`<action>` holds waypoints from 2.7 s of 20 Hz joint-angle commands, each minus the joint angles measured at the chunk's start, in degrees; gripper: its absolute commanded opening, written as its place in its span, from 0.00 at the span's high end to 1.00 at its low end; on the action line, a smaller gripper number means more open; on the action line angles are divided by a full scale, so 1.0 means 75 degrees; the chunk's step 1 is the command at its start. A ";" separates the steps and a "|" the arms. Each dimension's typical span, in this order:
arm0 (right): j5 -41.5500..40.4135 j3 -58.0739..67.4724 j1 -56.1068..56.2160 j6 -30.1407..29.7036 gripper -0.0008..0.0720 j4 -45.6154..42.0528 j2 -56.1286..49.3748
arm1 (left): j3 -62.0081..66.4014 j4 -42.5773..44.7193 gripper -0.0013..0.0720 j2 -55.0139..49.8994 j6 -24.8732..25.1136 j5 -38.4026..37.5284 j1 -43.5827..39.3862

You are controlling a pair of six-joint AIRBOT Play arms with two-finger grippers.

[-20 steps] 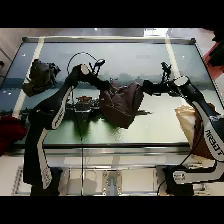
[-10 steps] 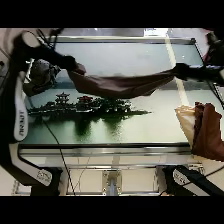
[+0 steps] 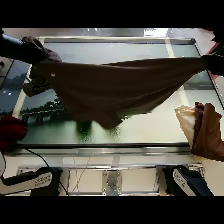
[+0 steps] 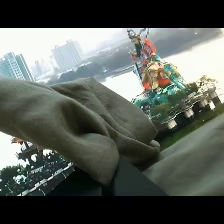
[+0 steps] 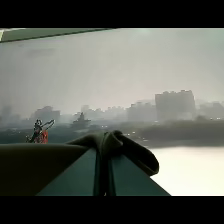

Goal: Fold the shirts.

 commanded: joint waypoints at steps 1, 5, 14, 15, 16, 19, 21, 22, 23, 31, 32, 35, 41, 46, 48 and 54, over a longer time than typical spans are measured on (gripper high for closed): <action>-0.0347 0.0009 -0.0003 0.0125 0.96 0.0184 -0.0918 | -0.1043 0.0221 0.96 -0.0428 -0.0137 0.0682 0.0012; -0.1122 -0.0635 0.0338 0.0119 0.95 0.1131 -0.2940 | -0.1795 0.0175 0.96 -0.2308 -0.0411 0.2043 -0.0055; -0.3383 -0.0988 0.1649 0.0119 0.74 0.1020 -0.5184 | -0.1207 -0.1037 0.01 -0.3736 -0.0982 0.4884 -0.0204; -0.3372 -0.0906 0.1591 0.0119 0.74 0.0889 -0.5141 | -0.0848 -0.0944 0.01 -0.3684 -0.0982 0.4692 -0.0119; -0.3238 -0.0790 0.1504 0.0122 0.73 0.0685 -0.5062 | -0.0481 -0.0863 0.02 -0.3617 -0.0982 0.4380 -0.0006; -0.2480 -0.0565 0.1043 0.0256 0.73 -0.0318 -0.4441 | 0.0286 0.0198 0.09 -0.3022 -0.0991 0.3246 0.0597; -0.1996 -0.0568 0.0615 0.0793 0.73 -0.1221 -0.3858 | 0.0256 0.0679 0.19 -0.2393 -0.1014 0.2591 0.1262; -0.1693 -0.0568 0.0391 0.1011 0.73 -0.1597 -0.3541 | 0.0201 0.0437 0.19 -0.2148 -0.0976 0.2197 0.1623; -0.1411 -0.0568 0.0201 0.1075 0.73 -0.1804 -0.3273 | 0.0044 -0.0017 0.19 -0.1929 -0.0883 0.1769 0.2005; -0.0382 -0.1230 -0.0286 0.1070 0.70 -0.2328 -0.1580 | -0.6913 -0.3891 0.32 -0.0650 0.0452 0.3722 0.3261; -0.0361 -0.1279 -0.0286 0.1070 0.69 -0.2288 -0.1425 | -0.7592 -0.4526 0.32 -0.0694 0.0490 0.4255 0.3255; -0.0332 -0.1311 -0.0286 0.1067 0.70 -0.1912 -0.1014 | -0.8265 -0.5362 0.25 -0.0831 0.2002 0.4436 0.3232; -0.0329 -0.1309 -0.0286 0.1067 0.70 -0.1507 -0.0408 | -0.8262 -0.4380 0.09 -0.0933 0.2343 0.5636 0.2186; -0.0326 -0.1309 -0.0286 0.1067 0.70 -0.1457 0.0064 | -0.8259 -0.4392 0.09 -0.1495 0.1775 0.6612 0.1454; -0.0326 -0.1309 -0.0286 0.1067 0.70 -0.1460 0.0242 | -0.8256 -0.4427 0.10 -0.1585 0.1533 0.6732 0.1419; -0.0251 -0.1309 -0.0286 0.1070 0.70 -0.1396 0.0533 | -0.7866 -0.5470 0.58 -0.2136 0.1550 0.5936 0.1201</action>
